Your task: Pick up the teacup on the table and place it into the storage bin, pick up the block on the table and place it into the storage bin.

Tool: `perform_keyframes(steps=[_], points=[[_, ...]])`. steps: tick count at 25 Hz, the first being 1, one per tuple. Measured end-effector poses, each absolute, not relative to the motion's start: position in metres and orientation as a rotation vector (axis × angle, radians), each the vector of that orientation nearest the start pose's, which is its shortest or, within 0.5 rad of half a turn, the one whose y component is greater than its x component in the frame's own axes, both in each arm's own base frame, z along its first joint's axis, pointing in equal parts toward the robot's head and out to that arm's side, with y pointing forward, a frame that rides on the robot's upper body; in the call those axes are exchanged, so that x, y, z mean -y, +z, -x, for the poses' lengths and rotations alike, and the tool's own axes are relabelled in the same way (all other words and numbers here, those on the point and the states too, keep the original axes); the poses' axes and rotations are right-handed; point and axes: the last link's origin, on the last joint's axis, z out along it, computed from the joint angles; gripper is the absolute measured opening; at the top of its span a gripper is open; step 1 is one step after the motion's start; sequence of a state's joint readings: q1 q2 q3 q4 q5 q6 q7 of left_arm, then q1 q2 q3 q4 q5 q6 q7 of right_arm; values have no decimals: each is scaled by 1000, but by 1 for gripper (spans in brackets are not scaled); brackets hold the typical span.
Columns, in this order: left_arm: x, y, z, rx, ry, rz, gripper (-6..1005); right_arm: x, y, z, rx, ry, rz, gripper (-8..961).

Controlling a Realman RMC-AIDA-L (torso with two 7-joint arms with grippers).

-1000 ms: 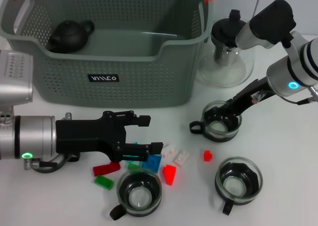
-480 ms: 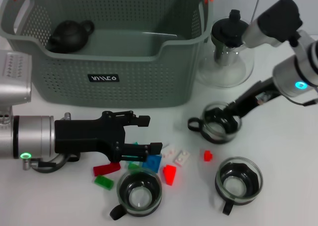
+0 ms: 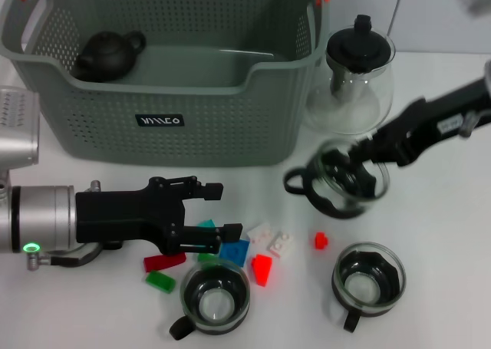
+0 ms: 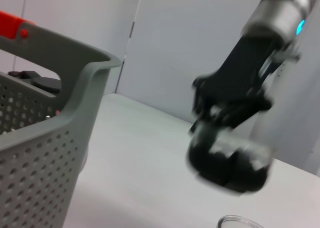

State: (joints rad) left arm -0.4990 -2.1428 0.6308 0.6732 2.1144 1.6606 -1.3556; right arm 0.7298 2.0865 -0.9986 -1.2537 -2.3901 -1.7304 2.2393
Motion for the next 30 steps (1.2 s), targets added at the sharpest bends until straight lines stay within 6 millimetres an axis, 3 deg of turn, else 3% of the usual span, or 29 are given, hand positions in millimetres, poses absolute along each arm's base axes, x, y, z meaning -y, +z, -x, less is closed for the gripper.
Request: perform_keyframes(steps=[5, 10, 12, 13, 14, 17, 23, 30], points=[[-299, -23, 262, 655, -735, 2830, 827, -367, 61, -113, -693, 121, 2893, 58], [-299, -23, 262, 651, -737, 2830, 827, -382, 77, -56, -547, 349, 2887, 59], [-299, -23, 261, 647, -739, 2833, 827, -394, 79, -30, -491, 413, 2854, 59], [-300, -23, 261, 645, -740, 2835, 827, -409, 74, -11, -465, 426, 2826, 59], [-300, -23, 260, 643, -740, 2836, 827, -409, 74, -11, -465, 426, 2826, 59], [-301, -23, 260, 640, -740, 2836, 827, -438, 55, 9, -456, 368, 2781, 59], [-301, -21, 260, 640, -737, 2836, 827, -479, 9, 19, -422, 175, 2680, 60], [-301, -21, 259, 637, -740, 2839, 828, -497, -31, -13, -411, 43, 2571, 60]])
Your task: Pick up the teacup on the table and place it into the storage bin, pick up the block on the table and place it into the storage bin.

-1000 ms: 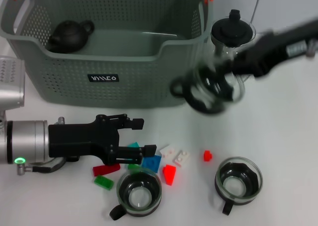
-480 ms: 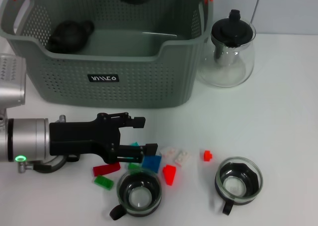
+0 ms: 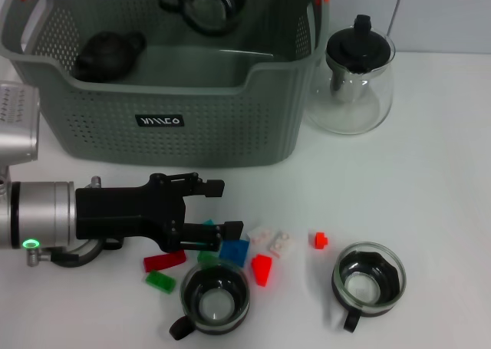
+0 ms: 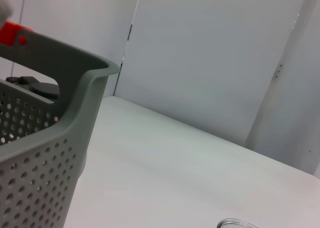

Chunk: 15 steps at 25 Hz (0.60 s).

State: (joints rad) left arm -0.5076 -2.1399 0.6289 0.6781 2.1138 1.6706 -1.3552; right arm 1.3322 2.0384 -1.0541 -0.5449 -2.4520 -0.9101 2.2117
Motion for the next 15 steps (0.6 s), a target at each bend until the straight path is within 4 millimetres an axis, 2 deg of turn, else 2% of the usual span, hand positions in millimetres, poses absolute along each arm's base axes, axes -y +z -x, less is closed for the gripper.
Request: perform_keyframes(steps=[7, 15], points=[[-300, -21, 258, 636, -750, 2846, 828, -501, -53, -46, -375, -20, 2507, 59], [-299, -23, 257, 643, -760, 2847, 828, -495, -69, -58, -302, -89, 2493, 58]])
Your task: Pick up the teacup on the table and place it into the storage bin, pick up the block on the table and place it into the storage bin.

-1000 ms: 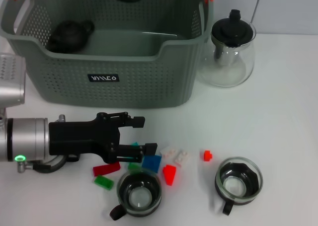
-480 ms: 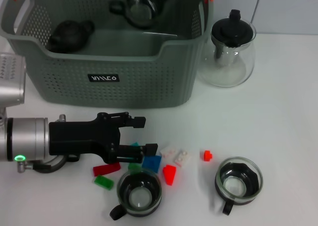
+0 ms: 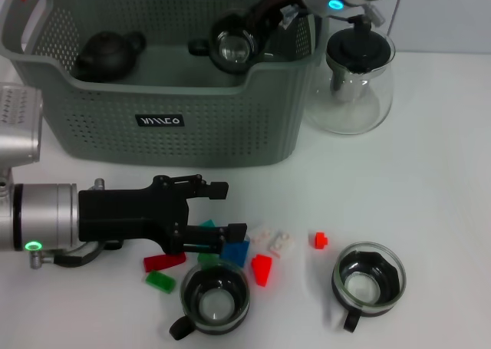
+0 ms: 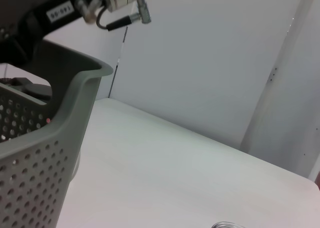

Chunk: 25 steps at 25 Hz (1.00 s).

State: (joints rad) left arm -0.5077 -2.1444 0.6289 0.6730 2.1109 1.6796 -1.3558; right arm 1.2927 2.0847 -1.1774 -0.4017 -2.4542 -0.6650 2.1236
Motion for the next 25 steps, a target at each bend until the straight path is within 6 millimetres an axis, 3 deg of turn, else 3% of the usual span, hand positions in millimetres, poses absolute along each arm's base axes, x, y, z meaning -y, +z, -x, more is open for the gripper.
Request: perform_keyframes(steps=[25], points=[[-299, -24, 258, 650, -759, 2843, 827, -485, -81, -70, -281, -167, 2525, 59]])
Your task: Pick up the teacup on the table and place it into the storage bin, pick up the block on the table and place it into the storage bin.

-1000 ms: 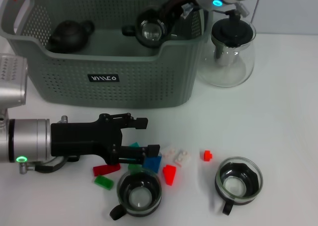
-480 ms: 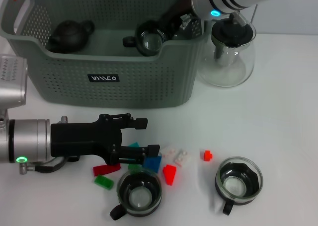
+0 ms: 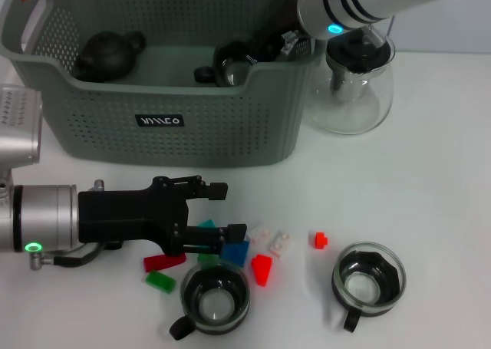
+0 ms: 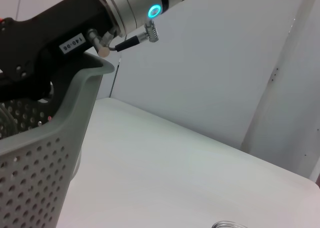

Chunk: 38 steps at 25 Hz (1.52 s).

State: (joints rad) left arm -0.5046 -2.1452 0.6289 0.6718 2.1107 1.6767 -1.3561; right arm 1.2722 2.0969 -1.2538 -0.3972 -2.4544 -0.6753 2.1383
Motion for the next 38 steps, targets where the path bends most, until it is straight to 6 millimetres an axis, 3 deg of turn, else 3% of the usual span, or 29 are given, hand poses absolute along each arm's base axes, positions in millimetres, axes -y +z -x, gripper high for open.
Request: perform_keyframes(steps=[7, 16, 23, 28, 32, 36, 38], points=[[-299, -24, 257, 646, -767, 2838, 827, -484, -81, -70, -301, -161, 2526, 60], [-299, -22, 258, 648, -772, 2835, 827, -485, -78, -65, -292, -143, 2523, 376], [-299, -22, 259, 650, -771, 2833, 827, -481, -36, -37, -253, 100, 2478, 579], [-298, -21, 258, 650, -774, 2836, 827, -450, 5, -20, -209, 398, 2510, 703], [-297, -21, 258, 648, -781, 2842, 828, -416, 29, -25, -151, 583, 2596, 706], [-297, -20, 257, 644, -783, 2846, 828, -383, 41, -50, -153, 580, 2790, 706], [-296, -20, 257, 641, -788, 2851, 828, -360, 50, -75, -175, 507, 2947, 704]])
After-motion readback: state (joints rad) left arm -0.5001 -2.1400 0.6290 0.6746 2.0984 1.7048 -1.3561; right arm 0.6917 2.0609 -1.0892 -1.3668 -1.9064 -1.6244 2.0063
